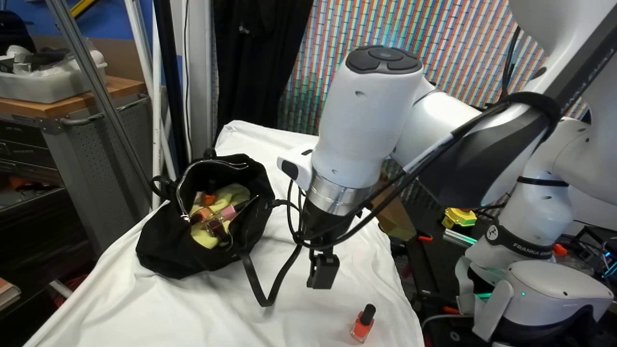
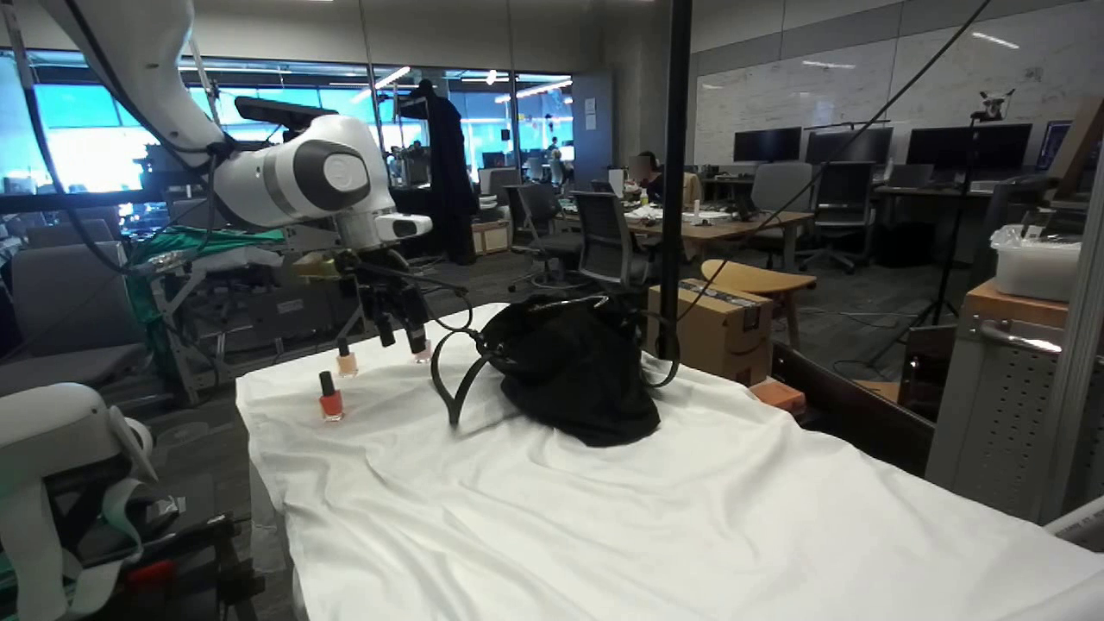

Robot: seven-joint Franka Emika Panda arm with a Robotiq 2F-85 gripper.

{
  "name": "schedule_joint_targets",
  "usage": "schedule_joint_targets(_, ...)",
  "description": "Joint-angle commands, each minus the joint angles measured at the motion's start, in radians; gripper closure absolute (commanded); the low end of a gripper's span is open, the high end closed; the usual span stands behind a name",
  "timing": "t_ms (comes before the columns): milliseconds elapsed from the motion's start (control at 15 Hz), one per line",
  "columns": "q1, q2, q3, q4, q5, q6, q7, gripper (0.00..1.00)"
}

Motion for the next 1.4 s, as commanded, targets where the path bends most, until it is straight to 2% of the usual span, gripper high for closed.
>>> schedule_joint_targets(0, 0.015, 0.012, 0.042, -0.01, 0.071, 0.026, -0.041, 0.0)
schedule_joint_targets(267, 0.032, 0.056, 0.067, 0.006, 0.094, 0.055, -0.061, 0.0)
schedule_joint_targets(600, 0.041, 0.073, 0.052, -0.013, 0.087, 0.088, -0.035, 0.0)
schedule_joint_targets(1333, 0.064, 0.096, -0.038, -0.039, 0.052, 0.11, 0.232, 0.0)
